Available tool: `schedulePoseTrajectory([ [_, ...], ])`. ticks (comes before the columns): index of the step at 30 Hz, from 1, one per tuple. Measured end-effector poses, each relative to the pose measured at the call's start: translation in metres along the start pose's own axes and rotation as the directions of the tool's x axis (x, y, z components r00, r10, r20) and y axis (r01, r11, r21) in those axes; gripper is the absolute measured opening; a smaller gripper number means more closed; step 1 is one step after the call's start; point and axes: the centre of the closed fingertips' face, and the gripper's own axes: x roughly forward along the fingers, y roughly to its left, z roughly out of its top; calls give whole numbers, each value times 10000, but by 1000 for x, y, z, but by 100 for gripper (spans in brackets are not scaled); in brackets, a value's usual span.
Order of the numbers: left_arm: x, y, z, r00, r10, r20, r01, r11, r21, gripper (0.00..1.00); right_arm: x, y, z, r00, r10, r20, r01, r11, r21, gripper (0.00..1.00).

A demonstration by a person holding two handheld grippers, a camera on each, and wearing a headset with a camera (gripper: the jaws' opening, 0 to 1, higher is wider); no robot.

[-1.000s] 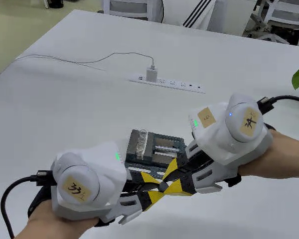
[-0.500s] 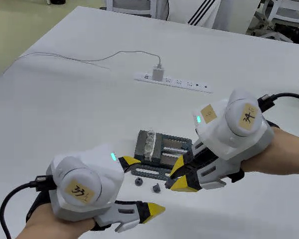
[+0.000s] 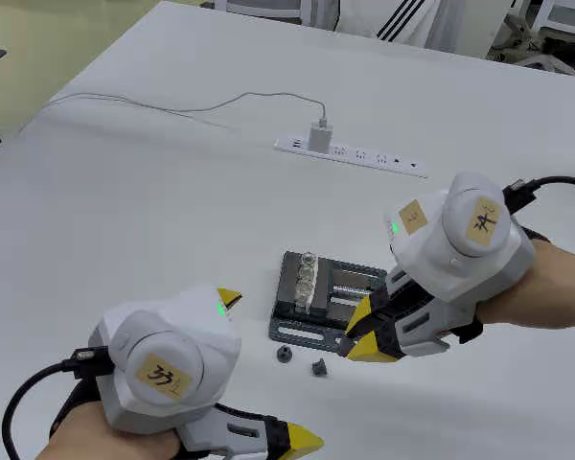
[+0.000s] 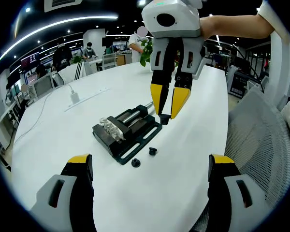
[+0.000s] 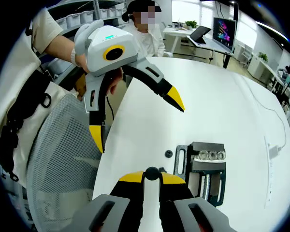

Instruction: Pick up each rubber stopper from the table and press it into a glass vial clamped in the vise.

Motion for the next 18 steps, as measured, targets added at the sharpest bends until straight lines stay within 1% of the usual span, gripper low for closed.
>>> schedulePoseTrajectory([
  [3, 1, 4, 0, 10000, -19, 50, 20, 9999, -104, 99, -1, -9, 0, 9999, -12, -153, 12, 10000, -9, 6],
  [4, 1, 5, 0, 10000, -41, 65, 41, 9999, -111, 99, -1, -12, -1, 9996, -36, -276, 36, 10000, 29, 6],
  [5, 1, 6, 0, 10000, -45, 78, 46, 9999, -96, 99, -1, -16, -2, 9992, -70, -403, 67, 9999, -80, 6],
  [12, 4, 10, 2, 9999, -131, 110, 132, 9999, -44, 97, -4, -42, 0, 9965, -186, -813, 167, 9996, -236, 6],
  [15, 6, 11, 5, 9997, -183, 173, 183, 9998, -35, 96, -5, -58, 3, 9948, -306, -972, 277, 9991, -309, 6],
  [18, 8, 12, 3, 9996, -229, 147, 229, 9997, -53, 95, -4, -72, 5, 9925, -402, -1158, 358, 9986, -392, 6],
])
